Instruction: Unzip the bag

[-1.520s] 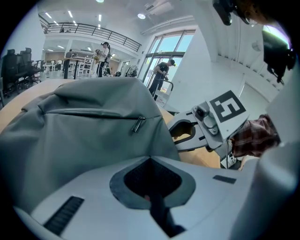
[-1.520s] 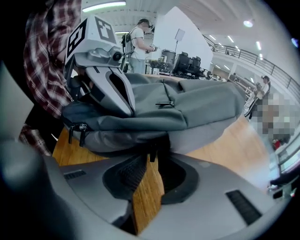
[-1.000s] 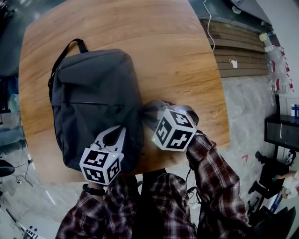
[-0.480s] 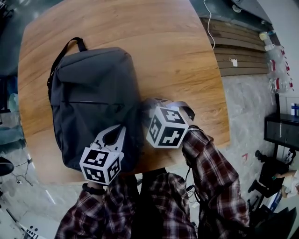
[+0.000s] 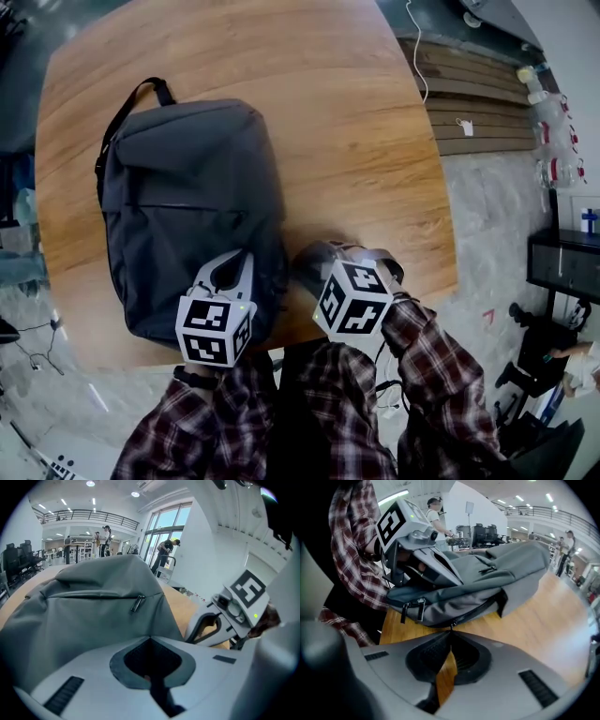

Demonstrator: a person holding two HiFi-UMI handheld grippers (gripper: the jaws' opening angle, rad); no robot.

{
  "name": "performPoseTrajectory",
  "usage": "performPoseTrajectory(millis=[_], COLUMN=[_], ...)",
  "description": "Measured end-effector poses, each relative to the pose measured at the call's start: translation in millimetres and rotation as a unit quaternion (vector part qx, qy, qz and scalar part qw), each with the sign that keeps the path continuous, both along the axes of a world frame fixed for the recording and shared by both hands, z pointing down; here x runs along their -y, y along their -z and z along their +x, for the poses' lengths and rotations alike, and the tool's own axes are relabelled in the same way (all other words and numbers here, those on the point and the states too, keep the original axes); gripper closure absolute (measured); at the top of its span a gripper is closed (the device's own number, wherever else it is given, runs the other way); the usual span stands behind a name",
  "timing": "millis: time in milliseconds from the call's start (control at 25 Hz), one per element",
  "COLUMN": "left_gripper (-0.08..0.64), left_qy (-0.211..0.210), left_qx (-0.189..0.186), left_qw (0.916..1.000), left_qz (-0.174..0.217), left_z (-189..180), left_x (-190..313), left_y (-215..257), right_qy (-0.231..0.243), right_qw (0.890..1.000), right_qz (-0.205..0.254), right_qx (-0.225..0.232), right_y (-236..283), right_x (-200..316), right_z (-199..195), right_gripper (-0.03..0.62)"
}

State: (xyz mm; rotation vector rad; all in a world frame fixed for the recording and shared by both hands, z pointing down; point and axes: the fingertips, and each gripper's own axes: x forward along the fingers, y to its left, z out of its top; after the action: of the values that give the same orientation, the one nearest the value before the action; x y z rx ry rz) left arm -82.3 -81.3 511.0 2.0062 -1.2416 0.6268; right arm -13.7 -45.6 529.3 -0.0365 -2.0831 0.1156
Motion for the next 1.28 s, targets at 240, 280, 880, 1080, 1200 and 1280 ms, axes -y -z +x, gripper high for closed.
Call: performPoseTrajectory(millis=[240,280,880,1080,1200,1280], left_gripper=[0.551,0.551,0.551,0.551,0.551,0.551], left_qy=[-0.001,0.0,-0.119,-0.312,-0.395,-0.414], left_qx=[0.005,0.007,-0.005,0.037,0.09,0.082], left_qw=[1.0,1.0,0.9929,0.9465,0.9108,0.9048], left_qz=[-0.004,-0.004,0.009,0.072,0.079,0.059], left_z=[1,1,15,51,75,84], left_x=[1,1,5,28,46,47], left_y=[0,0,34,53,36,23], right_qy=[-0.123,-0.136,-0.18,-0.117,-0.114,-0.139], right_qw=[0.992,0.991,0.978,0.981,0.983,0.981], right_qz=[-0.015,-0.016,0.103,0.152,0.146,0.132], right_qx=[0.014,0.012,-0.029,-0.019,-0.014,-0.013], right_y=[2,2,9,14,14,12], right_x=[-17,-21,26,71,70,65], right_z=[2,2,34,41,40,42], right_gripper=[0.575,0.574,0.574,0.574,0.575,0.574])
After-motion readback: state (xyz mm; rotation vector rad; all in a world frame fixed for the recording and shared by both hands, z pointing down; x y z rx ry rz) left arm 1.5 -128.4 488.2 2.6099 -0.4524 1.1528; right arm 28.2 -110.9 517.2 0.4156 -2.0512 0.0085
